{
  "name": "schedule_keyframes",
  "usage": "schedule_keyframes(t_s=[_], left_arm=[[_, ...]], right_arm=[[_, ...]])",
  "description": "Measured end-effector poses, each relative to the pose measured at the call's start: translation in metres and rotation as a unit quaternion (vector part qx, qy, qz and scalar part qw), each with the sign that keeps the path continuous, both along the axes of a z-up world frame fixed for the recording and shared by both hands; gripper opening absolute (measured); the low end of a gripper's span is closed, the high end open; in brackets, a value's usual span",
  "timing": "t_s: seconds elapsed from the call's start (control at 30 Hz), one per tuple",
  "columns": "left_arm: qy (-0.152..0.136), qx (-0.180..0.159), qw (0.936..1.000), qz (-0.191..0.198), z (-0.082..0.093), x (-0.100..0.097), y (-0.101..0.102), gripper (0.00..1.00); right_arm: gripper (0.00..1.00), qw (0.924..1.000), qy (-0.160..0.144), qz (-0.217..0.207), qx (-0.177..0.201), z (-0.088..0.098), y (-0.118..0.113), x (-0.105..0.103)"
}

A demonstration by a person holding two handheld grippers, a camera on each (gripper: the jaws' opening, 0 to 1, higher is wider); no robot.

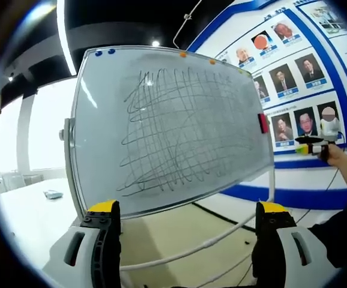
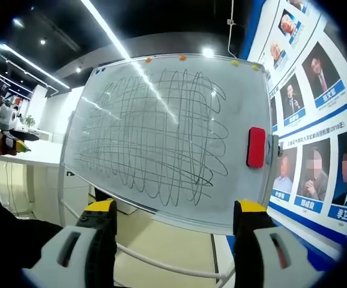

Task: Wipe the writing off the whiteboard with the eraser

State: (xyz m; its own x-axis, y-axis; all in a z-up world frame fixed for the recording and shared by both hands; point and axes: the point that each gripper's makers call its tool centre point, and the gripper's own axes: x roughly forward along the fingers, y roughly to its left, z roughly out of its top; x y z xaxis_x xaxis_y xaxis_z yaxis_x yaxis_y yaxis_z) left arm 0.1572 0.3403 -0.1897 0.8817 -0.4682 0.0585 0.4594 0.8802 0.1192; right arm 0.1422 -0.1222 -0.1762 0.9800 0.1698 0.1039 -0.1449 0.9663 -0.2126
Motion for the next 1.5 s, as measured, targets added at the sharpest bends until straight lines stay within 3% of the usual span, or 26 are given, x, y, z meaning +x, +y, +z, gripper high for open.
schedule_keyframes(t_s=[0.53, 0.7, 1.17, 1.5], left_arm=[[0.002, -0.03, 0.9991, -0.03, -0.009, 0.008, -0.018, 0.95], [-0.002, -0.044, 0.9982, -0.04, -0.009, 0.007, -0.021, 0.95], [0.001, -0.087, 0.9952, -0.043, -0.009, 0.013, -0.006, 0.94], [-0.006, -0.09, 0.9946, -0.051, -0.005, 0.032, -0.01, 0.94]], right_arm=[[0.74, 0.9996, 0.009, 0.012, 0.022, -0.006, 0.002, 0.002], [0.74, 0.9997, 0.006, 0.02, 0.014, 0.001, 0.014, 0.002], [0.74, 0.9995, 0.001, 0.03, 0.001, 0.008, 0.027, 0.004], [0.74, 0.9995, -0.005, 0.031, 0.0, 0.013, 0.026, 0.003]])
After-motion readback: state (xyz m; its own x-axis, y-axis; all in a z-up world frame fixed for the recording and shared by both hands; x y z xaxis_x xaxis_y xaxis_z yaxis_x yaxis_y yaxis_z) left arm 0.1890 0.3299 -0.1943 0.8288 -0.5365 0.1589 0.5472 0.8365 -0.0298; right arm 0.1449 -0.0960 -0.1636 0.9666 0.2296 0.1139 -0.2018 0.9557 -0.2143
